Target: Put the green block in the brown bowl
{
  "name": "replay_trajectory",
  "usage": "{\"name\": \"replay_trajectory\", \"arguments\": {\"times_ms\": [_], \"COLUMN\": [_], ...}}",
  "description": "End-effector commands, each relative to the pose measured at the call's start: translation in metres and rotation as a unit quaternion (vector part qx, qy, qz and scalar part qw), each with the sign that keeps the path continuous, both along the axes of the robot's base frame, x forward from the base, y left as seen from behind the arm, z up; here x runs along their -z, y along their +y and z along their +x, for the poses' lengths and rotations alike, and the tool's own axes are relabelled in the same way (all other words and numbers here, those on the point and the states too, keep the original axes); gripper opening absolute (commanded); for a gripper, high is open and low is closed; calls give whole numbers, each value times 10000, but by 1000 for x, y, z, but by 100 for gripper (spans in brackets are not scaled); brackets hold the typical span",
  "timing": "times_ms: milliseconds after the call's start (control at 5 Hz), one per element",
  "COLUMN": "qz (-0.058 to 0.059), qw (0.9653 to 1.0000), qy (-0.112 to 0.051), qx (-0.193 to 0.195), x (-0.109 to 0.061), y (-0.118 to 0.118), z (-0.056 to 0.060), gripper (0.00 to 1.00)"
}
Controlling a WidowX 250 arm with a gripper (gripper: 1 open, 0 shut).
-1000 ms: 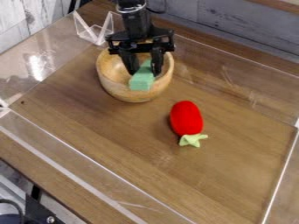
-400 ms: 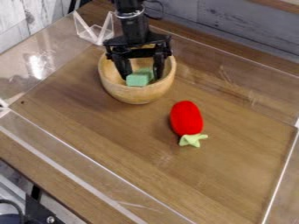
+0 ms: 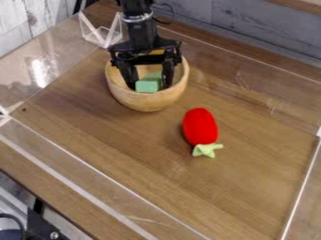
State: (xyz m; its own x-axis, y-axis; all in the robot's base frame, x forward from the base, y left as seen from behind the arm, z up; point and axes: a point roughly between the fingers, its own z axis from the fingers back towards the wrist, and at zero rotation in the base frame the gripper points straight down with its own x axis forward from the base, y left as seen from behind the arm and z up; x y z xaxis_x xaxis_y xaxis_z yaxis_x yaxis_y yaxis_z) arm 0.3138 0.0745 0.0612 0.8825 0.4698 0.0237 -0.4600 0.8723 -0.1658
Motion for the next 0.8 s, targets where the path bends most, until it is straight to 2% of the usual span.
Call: {"name": "replay_trajectory", "arguments": {"times_ms": [0,600], "qz": [114,107], "qw": [9995,9997], "qy": [-290,-210], "qx": [35,98], "x": [-25,-36], "y": [-3,-13], "z": [2,-4], "gripper": [100,100]}}
